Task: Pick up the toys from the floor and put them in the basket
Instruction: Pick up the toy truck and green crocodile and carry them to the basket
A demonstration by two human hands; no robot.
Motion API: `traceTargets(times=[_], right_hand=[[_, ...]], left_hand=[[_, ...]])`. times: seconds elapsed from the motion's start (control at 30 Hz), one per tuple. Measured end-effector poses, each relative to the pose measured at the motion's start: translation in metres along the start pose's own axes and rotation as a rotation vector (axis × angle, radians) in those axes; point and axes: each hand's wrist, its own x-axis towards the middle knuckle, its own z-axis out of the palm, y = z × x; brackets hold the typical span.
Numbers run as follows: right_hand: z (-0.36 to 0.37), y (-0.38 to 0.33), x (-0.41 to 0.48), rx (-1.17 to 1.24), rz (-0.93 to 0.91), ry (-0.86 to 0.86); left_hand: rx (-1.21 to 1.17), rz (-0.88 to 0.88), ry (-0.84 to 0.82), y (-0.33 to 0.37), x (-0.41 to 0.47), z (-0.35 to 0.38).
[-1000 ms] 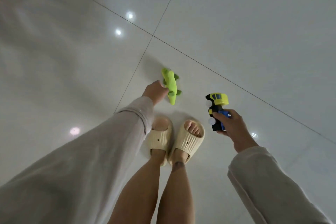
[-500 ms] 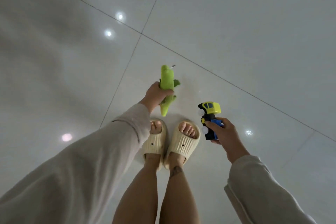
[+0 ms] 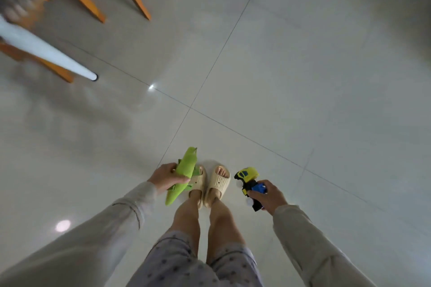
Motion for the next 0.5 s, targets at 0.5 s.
traceTargets(times=[0.5], right_hand=[[-0.026,0.017,-0.09,0.116,-0.052,-0.05]], left_hand=[[-0.244,0.041,0.428,-0.093,-0.173,0.001]])
